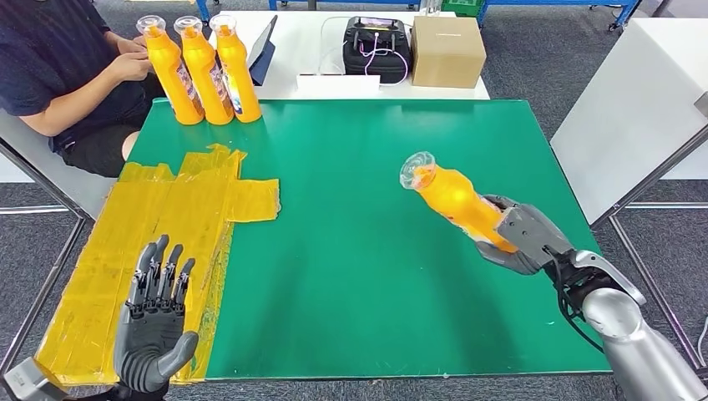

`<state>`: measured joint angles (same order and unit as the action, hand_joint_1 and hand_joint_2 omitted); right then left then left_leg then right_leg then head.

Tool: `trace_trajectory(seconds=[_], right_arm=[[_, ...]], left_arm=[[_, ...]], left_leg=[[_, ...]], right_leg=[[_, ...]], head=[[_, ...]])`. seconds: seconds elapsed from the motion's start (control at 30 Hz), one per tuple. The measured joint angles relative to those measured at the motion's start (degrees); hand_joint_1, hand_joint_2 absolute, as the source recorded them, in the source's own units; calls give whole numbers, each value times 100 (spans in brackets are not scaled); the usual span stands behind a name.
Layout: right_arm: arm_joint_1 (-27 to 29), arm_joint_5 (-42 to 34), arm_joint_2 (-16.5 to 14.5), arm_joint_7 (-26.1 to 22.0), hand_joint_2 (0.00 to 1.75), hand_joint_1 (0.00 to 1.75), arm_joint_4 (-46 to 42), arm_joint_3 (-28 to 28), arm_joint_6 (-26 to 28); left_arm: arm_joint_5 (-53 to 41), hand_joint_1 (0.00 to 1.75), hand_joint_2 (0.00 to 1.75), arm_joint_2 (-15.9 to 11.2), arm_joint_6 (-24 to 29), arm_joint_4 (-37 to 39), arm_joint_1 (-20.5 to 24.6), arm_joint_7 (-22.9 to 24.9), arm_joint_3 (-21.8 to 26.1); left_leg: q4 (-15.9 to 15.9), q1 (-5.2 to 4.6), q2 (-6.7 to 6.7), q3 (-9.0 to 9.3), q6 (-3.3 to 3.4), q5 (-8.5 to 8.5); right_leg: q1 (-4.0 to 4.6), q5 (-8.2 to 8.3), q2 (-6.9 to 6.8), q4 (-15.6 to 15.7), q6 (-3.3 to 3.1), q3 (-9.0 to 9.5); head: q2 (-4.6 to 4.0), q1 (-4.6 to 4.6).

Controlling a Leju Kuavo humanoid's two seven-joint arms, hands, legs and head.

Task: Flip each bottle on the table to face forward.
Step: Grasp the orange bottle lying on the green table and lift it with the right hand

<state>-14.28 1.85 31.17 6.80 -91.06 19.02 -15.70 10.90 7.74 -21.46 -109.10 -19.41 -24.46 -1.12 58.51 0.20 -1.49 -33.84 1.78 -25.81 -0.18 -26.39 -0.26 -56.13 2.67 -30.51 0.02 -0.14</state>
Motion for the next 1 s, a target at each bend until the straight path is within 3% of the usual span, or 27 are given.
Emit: trace_trajectory(seconds=[0.5,0.7,1.0], right_arm=[[155,182,-59,-17,175,175,-605,-91,32],[171,685,-519,-188,175,175,-692,334,256],[311,1361,-1227,-334,175,175,-991,1396,513]], left_arm=[[-41,0,175,87,-7,-42,-32,37,-12],[146,0,175,91,-26,-42,-35,150,-255],[555,0,175,89,9,-40,-83,506,-704]], left_leg=[[0,1,2,-2,0,0],[-1,3,4,-2,0,0],[-2,6,3,-7,-1,0]], right_leg=[[1,0,1,-1,0,-2],[4,0,3,-1,0,-2],[7,-2,3,-1,-3,-8]], head=[[0,-1],[0,-1],[0,0]])
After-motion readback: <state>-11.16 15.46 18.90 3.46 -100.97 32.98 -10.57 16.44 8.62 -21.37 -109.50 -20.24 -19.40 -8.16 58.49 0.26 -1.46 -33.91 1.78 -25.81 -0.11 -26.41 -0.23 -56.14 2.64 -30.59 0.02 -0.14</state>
